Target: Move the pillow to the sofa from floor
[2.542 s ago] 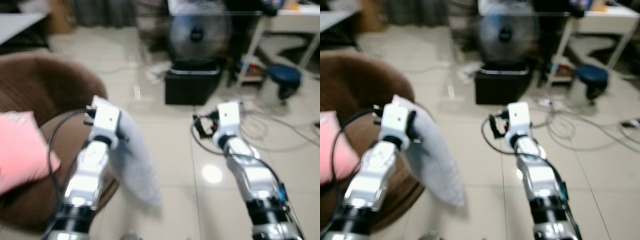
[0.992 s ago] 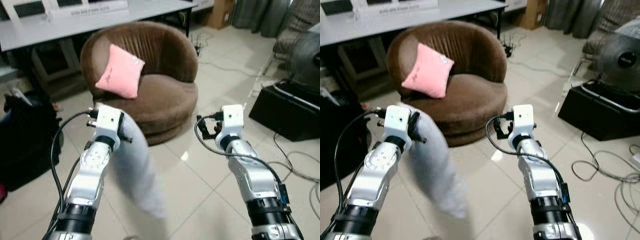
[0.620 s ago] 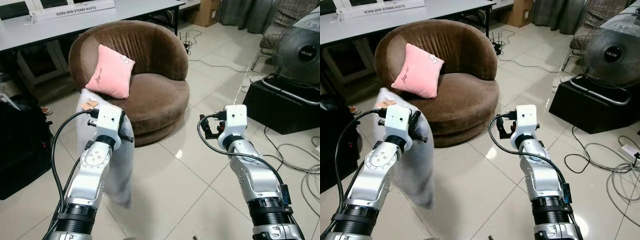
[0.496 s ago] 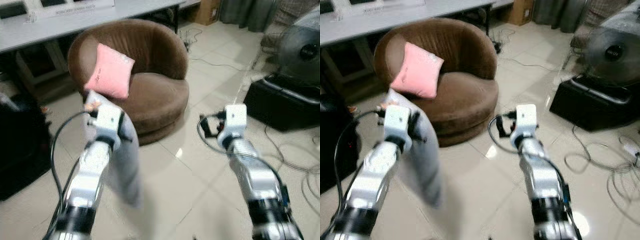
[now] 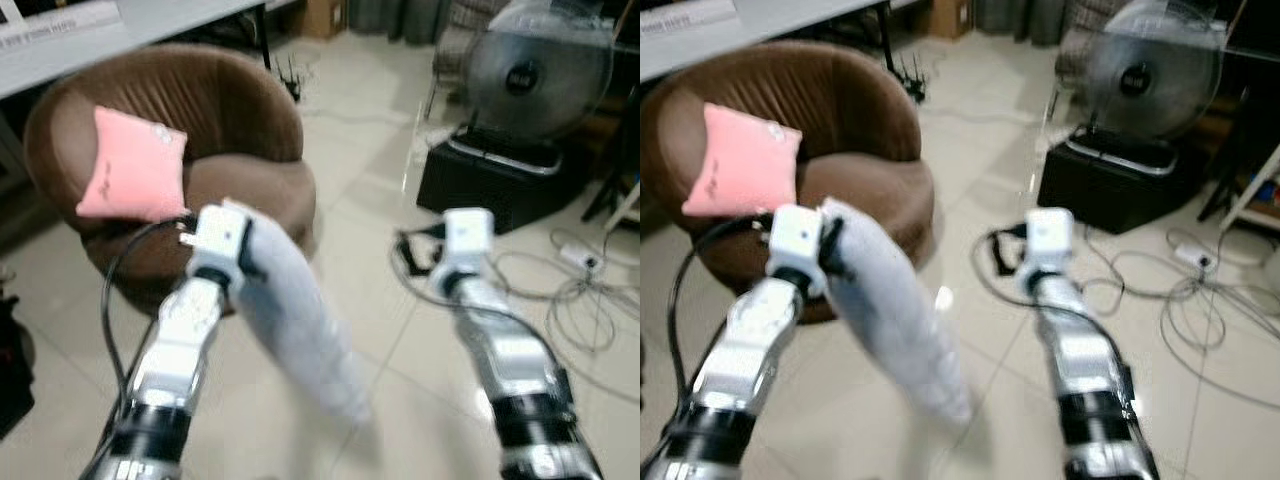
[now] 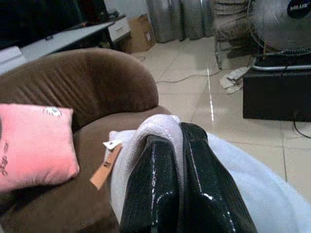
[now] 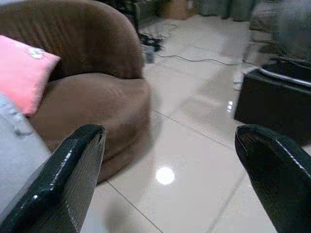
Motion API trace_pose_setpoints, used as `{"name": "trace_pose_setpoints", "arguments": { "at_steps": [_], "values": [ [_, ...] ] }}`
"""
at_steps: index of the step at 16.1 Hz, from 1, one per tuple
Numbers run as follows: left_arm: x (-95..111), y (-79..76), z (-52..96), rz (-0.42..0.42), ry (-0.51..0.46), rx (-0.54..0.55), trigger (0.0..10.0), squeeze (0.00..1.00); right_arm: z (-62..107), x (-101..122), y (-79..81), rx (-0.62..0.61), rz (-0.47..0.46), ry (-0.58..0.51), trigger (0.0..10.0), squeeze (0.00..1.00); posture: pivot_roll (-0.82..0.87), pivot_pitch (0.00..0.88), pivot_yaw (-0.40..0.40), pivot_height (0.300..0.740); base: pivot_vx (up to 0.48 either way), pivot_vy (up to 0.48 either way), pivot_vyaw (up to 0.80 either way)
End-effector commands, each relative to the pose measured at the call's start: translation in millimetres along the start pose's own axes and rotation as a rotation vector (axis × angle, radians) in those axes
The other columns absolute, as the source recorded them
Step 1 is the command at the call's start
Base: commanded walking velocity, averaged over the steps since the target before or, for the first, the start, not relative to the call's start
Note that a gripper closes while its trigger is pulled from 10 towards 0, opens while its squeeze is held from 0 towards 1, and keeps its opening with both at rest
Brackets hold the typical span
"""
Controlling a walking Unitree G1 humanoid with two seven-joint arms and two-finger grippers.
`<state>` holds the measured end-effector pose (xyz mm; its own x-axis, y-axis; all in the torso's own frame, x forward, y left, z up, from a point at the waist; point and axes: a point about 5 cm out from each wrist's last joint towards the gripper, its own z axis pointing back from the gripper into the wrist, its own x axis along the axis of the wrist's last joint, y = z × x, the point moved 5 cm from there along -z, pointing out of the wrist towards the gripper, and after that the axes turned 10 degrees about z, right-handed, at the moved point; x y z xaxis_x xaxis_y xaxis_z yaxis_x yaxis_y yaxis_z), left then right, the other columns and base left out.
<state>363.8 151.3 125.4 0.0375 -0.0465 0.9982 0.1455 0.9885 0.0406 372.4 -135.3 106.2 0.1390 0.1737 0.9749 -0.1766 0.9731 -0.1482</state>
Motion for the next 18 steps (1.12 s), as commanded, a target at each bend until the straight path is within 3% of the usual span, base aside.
{"name": "trace_pose_setpoints", "arguments": {
  "at_steps": [1, 12, 16, 18],
  "values": [
    [17.3, -3.2, -2.7, -0.007, -0.064, -0.01, 10.0, 0.0, 0.6, -1.7, -10.7, -0.027, 0.001, 0.005, 10.0, 0.0, 0.02, 0.0, 0.053, 0.74, 0.292, 0.0, 0.0],
    [22.3, -4.2, -8.0, -0.012, -0.078, -0.023, 10.0, 0.0, -3.3, 0.0, -11.7, -0.04, -0.006, 0.0, 10.0, 0.0, 0.02, 0.0, 0.067, 0.74, 0.342, 0.0, 0.0],
    [24.0, -2.6, -9.5, -0.02, -0.079, -0.029, 10.0, 0.0, -3.8, 1.2, -5.4, -0.026, 0.026, -0.011, 10.0, 0.0, 0.01, 0.0, 0.083, 0.74, 0.386, 0.0, 0.0],
    [24.7, -2.3, -10.3, -0.023, -0.079, -0.032, 10.0, 0.0, -3.9, 0.1, -7.2, -0.036, 0.024, -0.008, 10.0, 0.0, 0.01, 0.0, 0.089, 0.74, 0.403, 0.0, 0.54]
  ]
}}
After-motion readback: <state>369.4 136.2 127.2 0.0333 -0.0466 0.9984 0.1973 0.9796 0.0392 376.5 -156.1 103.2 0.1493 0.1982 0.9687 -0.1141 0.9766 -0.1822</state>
